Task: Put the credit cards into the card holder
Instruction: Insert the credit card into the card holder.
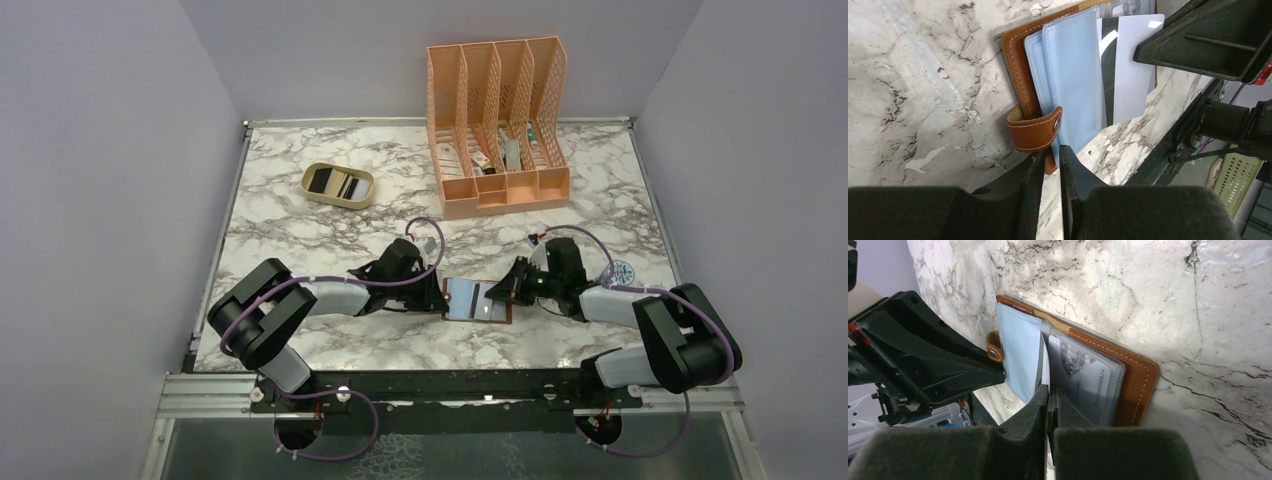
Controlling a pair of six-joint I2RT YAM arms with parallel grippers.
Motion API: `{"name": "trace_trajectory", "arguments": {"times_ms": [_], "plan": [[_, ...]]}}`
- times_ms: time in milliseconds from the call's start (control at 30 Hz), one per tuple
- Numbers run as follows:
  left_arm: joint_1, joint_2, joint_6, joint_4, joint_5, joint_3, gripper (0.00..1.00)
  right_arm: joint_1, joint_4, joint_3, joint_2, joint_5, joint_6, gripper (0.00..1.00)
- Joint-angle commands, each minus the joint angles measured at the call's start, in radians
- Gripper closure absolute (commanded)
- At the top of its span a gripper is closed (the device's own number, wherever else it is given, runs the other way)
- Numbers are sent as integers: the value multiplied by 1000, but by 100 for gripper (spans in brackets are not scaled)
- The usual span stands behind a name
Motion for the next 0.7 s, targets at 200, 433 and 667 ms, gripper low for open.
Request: {"name": "trace_trajectory", "arguments": {"times_ms": [200, 433, 667], "plan": [[-27, 50, 26, -148, -60, -25, 78, 1, -20, 28, 94, -69, -81, 97], [-29, 50, 30, -156, -61, -22, 78, 1, -125, 81, 99, -23, -137, 81], [-32, 26, 21, -157, -69, -28, 78, 2, -367, 173, 2, 143, -175, 56]]}}
